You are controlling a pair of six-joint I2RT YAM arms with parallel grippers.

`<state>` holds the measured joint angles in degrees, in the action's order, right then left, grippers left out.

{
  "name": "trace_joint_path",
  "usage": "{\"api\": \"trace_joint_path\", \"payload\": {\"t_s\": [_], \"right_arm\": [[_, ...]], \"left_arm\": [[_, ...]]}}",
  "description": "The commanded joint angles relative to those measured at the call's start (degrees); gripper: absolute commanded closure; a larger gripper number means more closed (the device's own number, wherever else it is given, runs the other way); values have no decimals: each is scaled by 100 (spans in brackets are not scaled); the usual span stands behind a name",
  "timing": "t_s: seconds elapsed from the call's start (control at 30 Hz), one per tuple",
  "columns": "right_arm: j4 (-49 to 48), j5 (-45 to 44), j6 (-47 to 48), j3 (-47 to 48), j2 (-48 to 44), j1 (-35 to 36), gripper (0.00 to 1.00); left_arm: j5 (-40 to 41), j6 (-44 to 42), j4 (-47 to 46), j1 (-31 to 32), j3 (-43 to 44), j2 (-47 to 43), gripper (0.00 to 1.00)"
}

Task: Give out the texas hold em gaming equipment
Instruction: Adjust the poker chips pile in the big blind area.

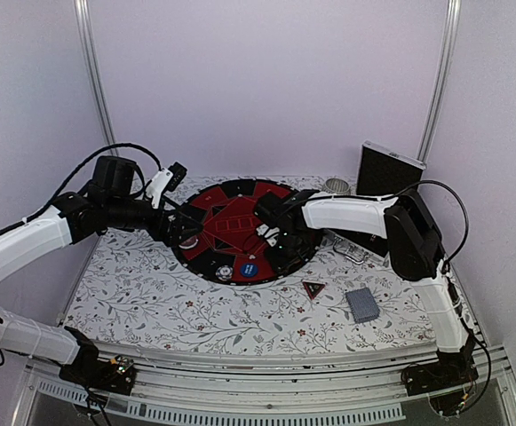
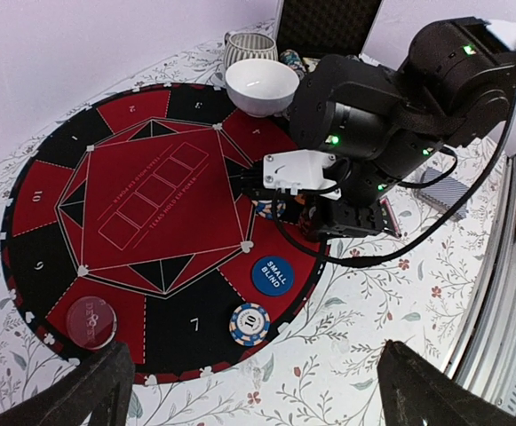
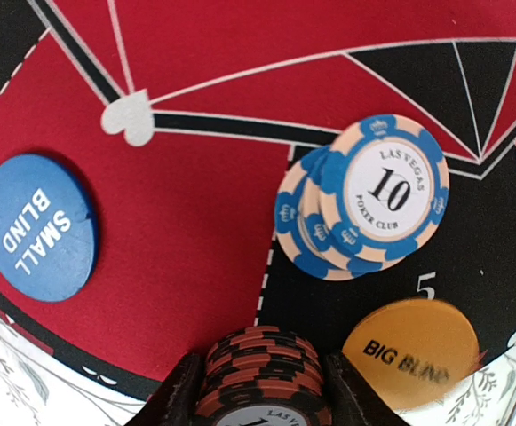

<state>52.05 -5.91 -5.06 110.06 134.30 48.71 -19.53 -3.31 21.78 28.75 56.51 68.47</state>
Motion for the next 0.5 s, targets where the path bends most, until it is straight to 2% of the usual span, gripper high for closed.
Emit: {"api": "trace_joint_path", "payload": {"t_s": [0.0,0.13,0.47], "right_arm": [[176,-115,-11,74,359,25,60],[191,-125,-21,84,360,22,58],[326,-147,-17,448,157,20,31]], "left_arm": [[-95,-54,2,-85,-54,-88,2],[-119,-56,2,-96,-61,-88,2],[-169,-72,2,-115,-70,-88,2]]}}
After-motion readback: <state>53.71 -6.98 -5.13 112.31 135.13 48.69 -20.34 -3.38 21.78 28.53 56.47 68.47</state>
